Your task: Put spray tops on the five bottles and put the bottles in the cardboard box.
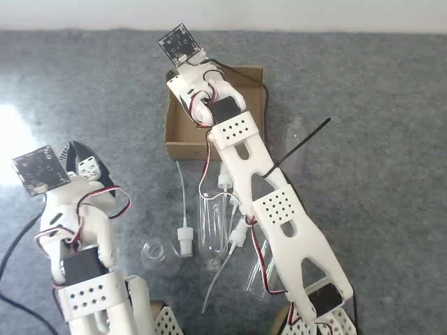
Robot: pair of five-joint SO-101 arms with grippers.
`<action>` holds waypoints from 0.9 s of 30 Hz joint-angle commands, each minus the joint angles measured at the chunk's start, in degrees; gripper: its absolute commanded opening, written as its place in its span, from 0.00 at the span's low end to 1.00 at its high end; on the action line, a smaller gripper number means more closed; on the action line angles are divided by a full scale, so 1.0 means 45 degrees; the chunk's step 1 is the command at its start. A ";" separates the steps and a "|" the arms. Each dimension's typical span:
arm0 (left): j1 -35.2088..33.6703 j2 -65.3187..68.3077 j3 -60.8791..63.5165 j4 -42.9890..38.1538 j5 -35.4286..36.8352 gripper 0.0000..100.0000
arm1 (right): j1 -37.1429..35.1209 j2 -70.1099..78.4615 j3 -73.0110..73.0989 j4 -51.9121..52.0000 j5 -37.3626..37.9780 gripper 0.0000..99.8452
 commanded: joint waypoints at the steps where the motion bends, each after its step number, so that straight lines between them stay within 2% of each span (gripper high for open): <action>1: -0.0039 0.0059 -0.0127 -0.0332 0.0020 0.02 | -0.0147 -0.0479 -0.0293 0.0244 -0.0391 0.08; 4: -0.0039 0.0059 -0.0127 -0.0332 0.0020 0.02 | -0.0147 -0.0518 -0.0508 0.0576 -0.1114 0.08; 16: -0.0039 0.0059 -0.0127 -0.0332 0.0020 0.02 | -0.0147 -0.0440 -0.0469 0.0498 -0.1074 0.08; 23: -0.0039 0.0059 -0.0127 -0.0332 0.0020 0.02 | -0.0147 -0.0400 -0.0410 0.0576 -0.1133 0.21; 27: -0.0039 0.0059 -0.0127 -0.0332 0.0000 0.02 | -0.0166 -0.0244 -0.0137 0.0322 -0.1074 0.21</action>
